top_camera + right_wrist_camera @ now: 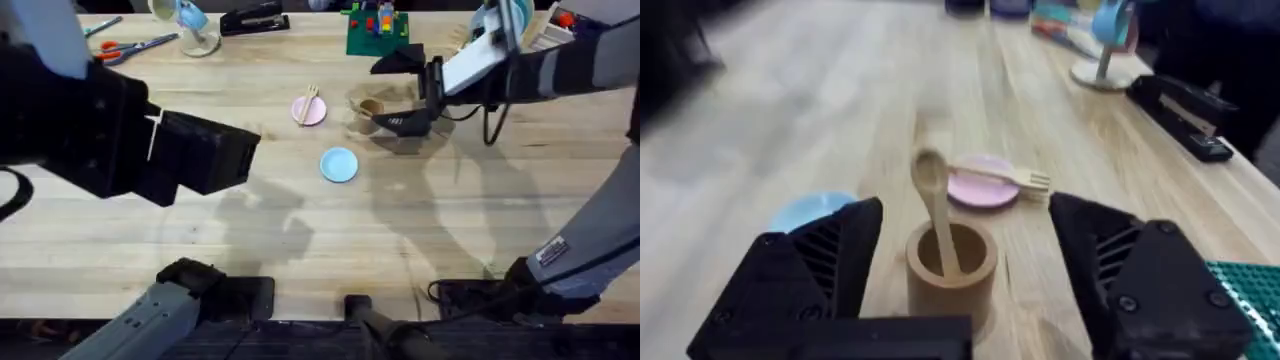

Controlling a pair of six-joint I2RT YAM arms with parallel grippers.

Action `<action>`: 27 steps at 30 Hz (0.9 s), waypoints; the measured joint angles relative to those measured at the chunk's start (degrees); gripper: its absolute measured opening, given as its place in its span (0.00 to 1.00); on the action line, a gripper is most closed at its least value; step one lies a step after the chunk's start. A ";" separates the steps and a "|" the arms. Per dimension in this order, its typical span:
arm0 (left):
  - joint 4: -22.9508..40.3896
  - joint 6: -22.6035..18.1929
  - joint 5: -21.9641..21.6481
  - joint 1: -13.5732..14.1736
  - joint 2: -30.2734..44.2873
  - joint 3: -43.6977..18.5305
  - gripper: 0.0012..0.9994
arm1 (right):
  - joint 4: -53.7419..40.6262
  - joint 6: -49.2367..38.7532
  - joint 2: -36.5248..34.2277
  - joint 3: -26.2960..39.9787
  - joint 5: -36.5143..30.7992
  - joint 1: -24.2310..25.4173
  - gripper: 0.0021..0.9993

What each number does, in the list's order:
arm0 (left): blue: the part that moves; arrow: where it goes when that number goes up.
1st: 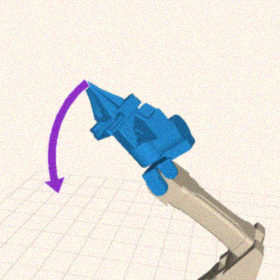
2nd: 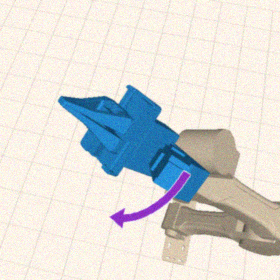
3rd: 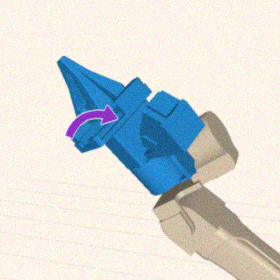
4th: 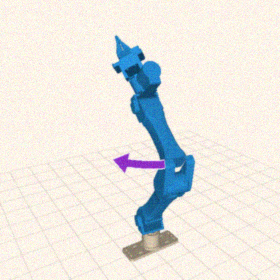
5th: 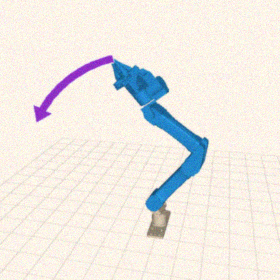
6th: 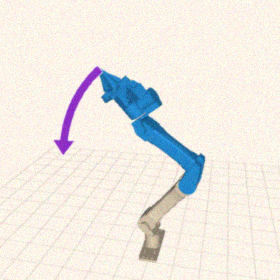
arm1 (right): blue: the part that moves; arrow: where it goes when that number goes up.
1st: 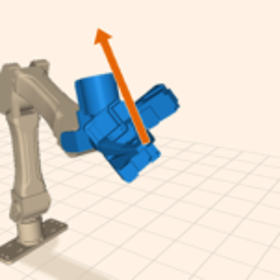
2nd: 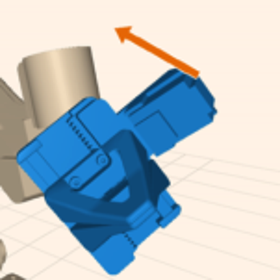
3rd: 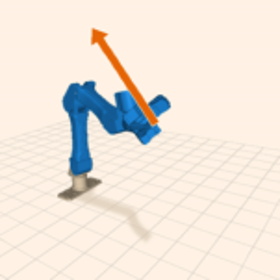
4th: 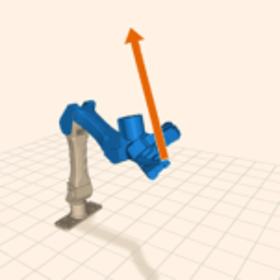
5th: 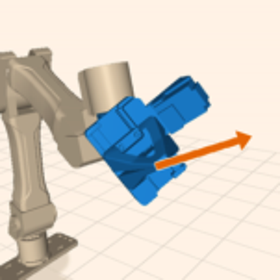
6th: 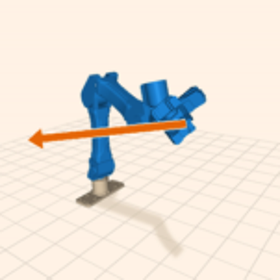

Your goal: Pick up a utensil and set it on the pink plate, then put the other utensil in the container.

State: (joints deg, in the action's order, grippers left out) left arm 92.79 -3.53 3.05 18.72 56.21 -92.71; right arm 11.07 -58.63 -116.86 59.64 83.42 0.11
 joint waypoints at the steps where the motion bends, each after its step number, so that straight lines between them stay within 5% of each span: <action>1: 0.02 0.00 0.00 0.00 0.00 0.00 0.97 | -0.01 2.57 0.00 0.17 0.84 0.60 0.99; 8: 0.00 0.00 0.00 0.00 -0.02 0.00 0.97 | 0.00 22.69 0.02 3.32 2.96 3.99 0.99; 15: 0.01 0.00 0.00 0.00 -0.02 0.00 0.97 | -0.59 42.35 5.88 4.73 -4.82 4.36 0.99; 21: 0.00 0.00 0.00 0.00 0.00 0.00 0.97 | -3.27 49.85 15.10 5.03 -11.54 4.30 0.99; 27: 0.00 0.00 0.00 0.00 -0.02 0.00 0.97 | -19.33 52.57 25.47 5.16 -22.60 4.30 0.99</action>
State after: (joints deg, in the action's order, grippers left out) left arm 92.79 -3.53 3.05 18.72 56.18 -92.71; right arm -8.26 -6.06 -91.39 64.80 60.82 4.40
